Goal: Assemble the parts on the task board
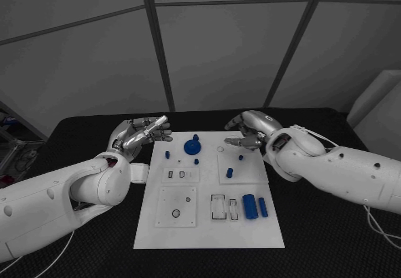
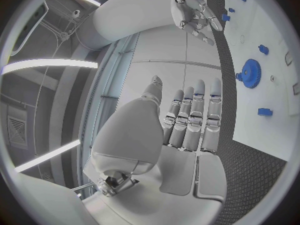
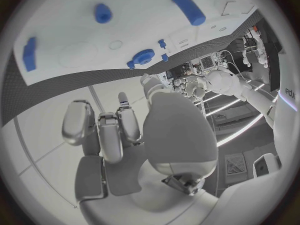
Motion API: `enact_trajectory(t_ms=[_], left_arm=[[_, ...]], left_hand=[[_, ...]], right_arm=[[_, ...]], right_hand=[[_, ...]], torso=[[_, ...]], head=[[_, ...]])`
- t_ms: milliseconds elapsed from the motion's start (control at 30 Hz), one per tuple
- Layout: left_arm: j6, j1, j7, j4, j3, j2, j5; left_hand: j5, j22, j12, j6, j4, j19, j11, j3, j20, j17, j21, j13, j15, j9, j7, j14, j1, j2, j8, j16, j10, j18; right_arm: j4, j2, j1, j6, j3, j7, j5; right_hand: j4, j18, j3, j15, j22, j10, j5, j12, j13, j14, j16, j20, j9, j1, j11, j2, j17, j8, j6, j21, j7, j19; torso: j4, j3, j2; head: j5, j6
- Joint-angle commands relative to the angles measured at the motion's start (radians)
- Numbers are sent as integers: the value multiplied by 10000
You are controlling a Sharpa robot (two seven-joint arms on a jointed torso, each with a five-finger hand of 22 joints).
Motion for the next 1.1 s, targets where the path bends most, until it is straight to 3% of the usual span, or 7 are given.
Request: enact_trajectory(t_ms=[33,133,300,367,567,700,1100], left_arm=[[127,13,81,22,9,-7,-69],[142,12,83,29,8,-21,-69],[146,10,89,28,8,-21,-70],[143,10,93,23,7,-17,-70],[171,7,88,-8,7,3,-70],[168,6,91,-21,7,7,-70],[164,5,101,-25,7,17,-70]], left_hand=[[-56,10,-21,-15,-85,-58,-8,0,7,16,42,-6,27,-7,24,-24,11,131,-24,-58,-72,480],[-55,11,-20,-13,-91,-65,-8,3,8,17,44,-5,27,-6,22,-24,17,134,-23,-60,-72,480],[-55,11,-16,-11,-102,-82,-11,7,10,18,43,-4,29,-5,20,-27,25,137,-22,-65,-69,479],[-55,11,-16,-11,-102,-82,-11,7,10,18,43,-4,29,-5,20,-27,25,137,-22,-65,-69,479],[-55,11,-16,-12,-113,-98,-11,10,12,19,42,-4,31,-6,18,-31,34,138,-22,-71,-71,478],[-55,11,-16,-12,-113,-98,-11,10,12,19,42,-4,31,-6,18,-31,34,138,-22,-71,-71,478],[-55,12,-16,-14,-122,-115,-10,11,14,21,43,-4,32,-6,18,-33,38,139,-23,-75,-74,477]], right_arm=[[161,-489,18,393,6,1598,1613],[69,-936,17,590,4,1986,2083],[-518,-1365,13,792,0,2362,2571],[-684,-1417,13,872,0,2417,2689],[-1024,-1385,10,1124,-4,2449,2876],[-1159,-1283,8,1298,-6,2376,2912],[-1565,-975,-99,1822,-12,2123,2818]], right_hand=[[-294,-8,20,-62,-191,-32,76,6,292,846,-91,-26,12,364,-99,-38,1837,38,139,-113,-47,-183],[-460,25,-2,-97,-363,-88,102,-60,232,823,-130,-54,-1,545,-142,-83,1749,11,158,-205,-98,-293],[-622,40,-48,-135,-457,-152,177,-141,163,816,-147,-95,-35,703,-174,-115,1725,-69,90,-267,-123,-353],[-639,38,-118,-114,-478,-212,227,-219,87,816,-150,-94,-77,694,-133,-135,1723,-157,-110,-283,-69,-364],[-653,44,-228,-75,-526,-270,288,-294,17,816,-155,-66,-96,703,-87,-113,1718,-169,-330,-316,-17,-388],[-645,44,-248,-66,-528,-275,317,-301,12,817,-154,-58,-94,699,-76,-85,1724,-163,-358,-320,-4,-388],[-615,46,-309,-40,-538,-266,351,-287,30,826,-143,-34,-64,662,-47,-19,1755,-101,-300,-330,29,-389]], torso=[[-53,16,-10],[-59,11,-27],[-82,49,-24],[-46,26,-17],[-37,3,-16],[-73,13,-15],[-68,10,-19]], head=[[-39,36],[-69,95],[-150,179],[-173,203],[-157,193],[-145,169],[-198,183]])
